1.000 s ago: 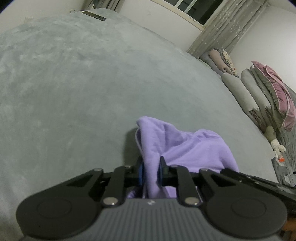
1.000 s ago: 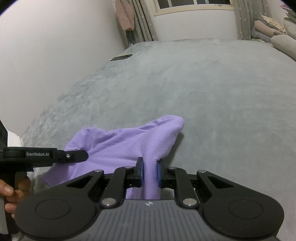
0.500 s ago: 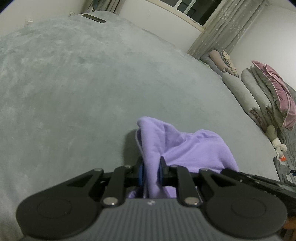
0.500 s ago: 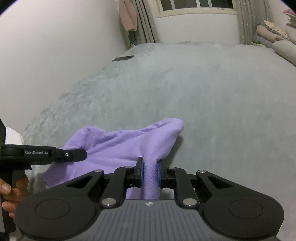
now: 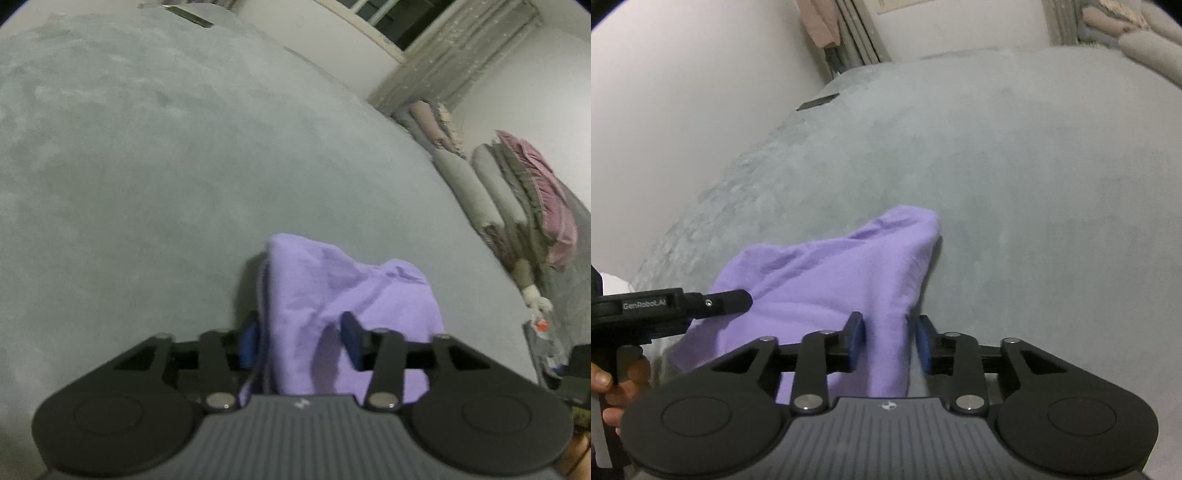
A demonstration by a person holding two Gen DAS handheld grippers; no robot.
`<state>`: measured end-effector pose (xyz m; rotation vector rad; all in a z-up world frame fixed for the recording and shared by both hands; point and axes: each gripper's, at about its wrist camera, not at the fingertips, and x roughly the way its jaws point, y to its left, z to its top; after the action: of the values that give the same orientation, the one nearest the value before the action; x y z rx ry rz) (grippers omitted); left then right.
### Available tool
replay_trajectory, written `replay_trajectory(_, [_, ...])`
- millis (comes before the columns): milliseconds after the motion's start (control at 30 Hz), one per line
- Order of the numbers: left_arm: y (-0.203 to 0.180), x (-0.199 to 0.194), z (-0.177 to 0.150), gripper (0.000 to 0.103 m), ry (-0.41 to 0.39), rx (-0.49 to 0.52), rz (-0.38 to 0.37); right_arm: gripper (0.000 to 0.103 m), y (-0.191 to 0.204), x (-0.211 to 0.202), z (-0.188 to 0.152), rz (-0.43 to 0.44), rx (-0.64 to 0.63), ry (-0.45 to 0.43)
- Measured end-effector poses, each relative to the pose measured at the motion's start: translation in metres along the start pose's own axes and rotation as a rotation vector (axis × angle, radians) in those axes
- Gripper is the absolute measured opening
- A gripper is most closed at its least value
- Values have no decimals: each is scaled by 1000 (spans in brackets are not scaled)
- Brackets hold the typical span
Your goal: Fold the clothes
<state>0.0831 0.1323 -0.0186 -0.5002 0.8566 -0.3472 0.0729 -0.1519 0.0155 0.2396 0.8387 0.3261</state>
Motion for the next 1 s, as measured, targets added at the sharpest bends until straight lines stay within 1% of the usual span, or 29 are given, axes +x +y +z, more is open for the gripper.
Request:
replay_trajectory(33, [-1,1,-1,52,0,14,-5,38,-1,1,-1,12,9,0])
replay_trajectory(67, [-3,2,-2,52,-3,30,7,39,-3,2,-1,22,17,-2])
replay_trajectory(100, [-5,3,-3,49,-7,45,19,39,-4,2,-2,30,22,-5])
replay_trajectory(167, [-10,4,-5,38,-13,83,55,39,-3,4,-3,34,15,-9])
replay_trajectory(200, [-12,4,-6,28,-16,98,70,39,-2,5,-4,31,5,-11])
replay_trajectory(233, [-12,4,-6,21,-17,92,68,34,0,5,-4,31,-3,-11])
replay_trajectory(267, [-12,3,-6,18,-17,85,65,23,2,5,-5,32,-11,-11])
replay_trajectory(300, [-11,2,-5,16,-18,73,58,20,5,5,-5,33,-18,-11])
replay_trajectory(367, [-16,-2,-5,15,-28,77,61,16,11,4,-5,11,-44,-20])
replay_trajectory(467, [-28,-7,-4,14,-55,103,70,14,22,0,-6,-25,-103,-48])
replay_trajectory(600, [-34,-14,-3,14,-71,108,67,14,28,-6,-5,-38,-129,-82])
replay_trajectory(700, [-34,-17,-1,14,-72,104,73,13,31,-7,-6,-50,-148,-86])
replay_trajectory(833, [-38,-21,-2,14,-92,133,102,13,38,-8,-10,-81,-205,-99])
replay_trajectory(1000, [-37,-26,0,14,-104,127,109,13,46,-13,-13,-99,-270,-125])
